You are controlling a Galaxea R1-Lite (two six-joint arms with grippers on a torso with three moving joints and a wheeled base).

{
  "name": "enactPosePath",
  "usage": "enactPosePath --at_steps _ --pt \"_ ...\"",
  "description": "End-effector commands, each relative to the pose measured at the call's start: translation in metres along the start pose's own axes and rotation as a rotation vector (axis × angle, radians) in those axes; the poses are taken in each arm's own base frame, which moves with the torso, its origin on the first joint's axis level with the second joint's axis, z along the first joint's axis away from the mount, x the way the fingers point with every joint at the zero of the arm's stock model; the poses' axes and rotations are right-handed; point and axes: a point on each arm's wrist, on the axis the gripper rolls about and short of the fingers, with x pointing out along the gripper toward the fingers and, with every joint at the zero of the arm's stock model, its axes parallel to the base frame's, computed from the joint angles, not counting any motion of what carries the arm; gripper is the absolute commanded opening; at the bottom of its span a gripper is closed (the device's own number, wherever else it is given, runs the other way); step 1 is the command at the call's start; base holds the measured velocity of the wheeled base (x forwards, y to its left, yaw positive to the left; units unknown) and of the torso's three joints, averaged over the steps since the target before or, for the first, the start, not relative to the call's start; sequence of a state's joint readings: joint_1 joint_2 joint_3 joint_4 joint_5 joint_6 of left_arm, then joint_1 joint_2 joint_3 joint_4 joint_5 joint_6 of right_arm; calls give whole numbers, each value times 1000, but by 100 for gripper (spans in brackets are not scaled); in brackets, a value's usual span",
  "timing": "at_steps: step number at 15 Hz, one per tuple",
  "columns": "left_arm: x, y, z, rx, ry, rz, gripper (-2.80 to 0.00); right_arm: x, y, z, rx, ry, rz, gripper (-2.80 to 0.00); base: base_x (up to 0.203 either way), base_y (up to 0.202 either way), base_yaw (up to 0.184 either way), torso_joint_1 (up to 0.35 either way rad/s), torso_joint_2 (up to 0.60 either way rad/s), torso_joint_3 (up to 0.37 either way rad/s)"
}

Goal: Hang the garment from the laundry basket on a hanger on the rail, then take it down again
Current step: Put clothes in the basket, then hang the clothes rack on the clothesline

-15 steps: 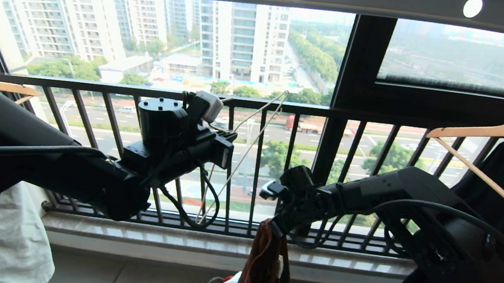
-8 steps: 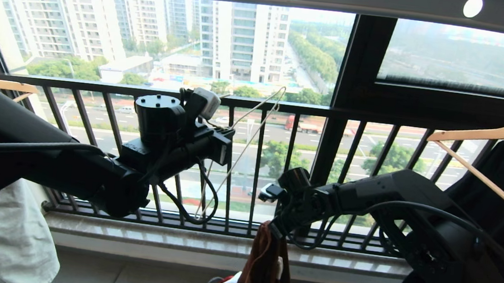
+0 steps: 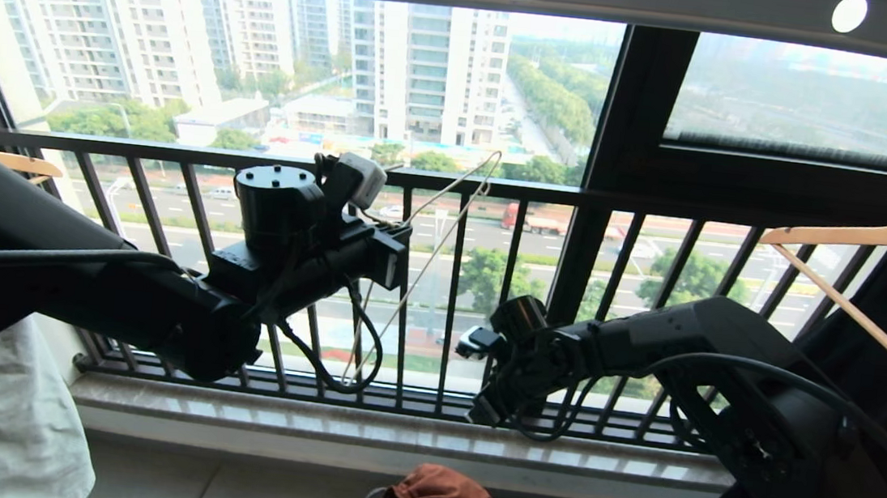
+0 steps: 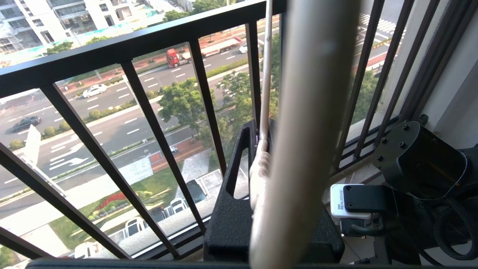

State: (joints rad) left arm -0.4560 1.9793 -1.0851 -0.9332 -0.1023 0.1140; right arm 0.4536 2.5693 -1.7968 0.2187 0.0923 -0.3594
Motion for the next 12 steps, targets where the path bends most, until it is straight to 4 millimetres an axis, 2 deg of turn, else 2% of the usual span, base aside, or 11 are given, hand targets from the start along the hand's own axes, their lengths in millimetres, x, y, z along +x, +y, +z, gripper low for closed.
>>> enactPosePath --at_steps 1,4,5,7,10,12 --pt "0 0 0 1 -4 0 -280 -10 0 4 3 -14 -4 0 0 0 0 0 0 0" --pt "0 0 -1 1 2 -1 -280 -23 2 2 19 -9 -2 0 0 0 0 0 0 0" --pt "0 -1 -1 0 7 -2 -280 -28 3 1 22 -6 -2 -280 0 0 0 0 0 0" --pt "-1 -1 -5 6 36 -7 -280 -45 6 -4 54 4 5 -280 0 0 0 0 0 0" --pt "-4 -8 -9 11 67 -29 -280 -70 11 -6 209 -22 -5 -280 0 0 0 0 0 0" --pt "-13 -15 -4 11 126 -56 -280 -91 18 -20 279 -14 -3 -280 0 0 0 0 0 0"
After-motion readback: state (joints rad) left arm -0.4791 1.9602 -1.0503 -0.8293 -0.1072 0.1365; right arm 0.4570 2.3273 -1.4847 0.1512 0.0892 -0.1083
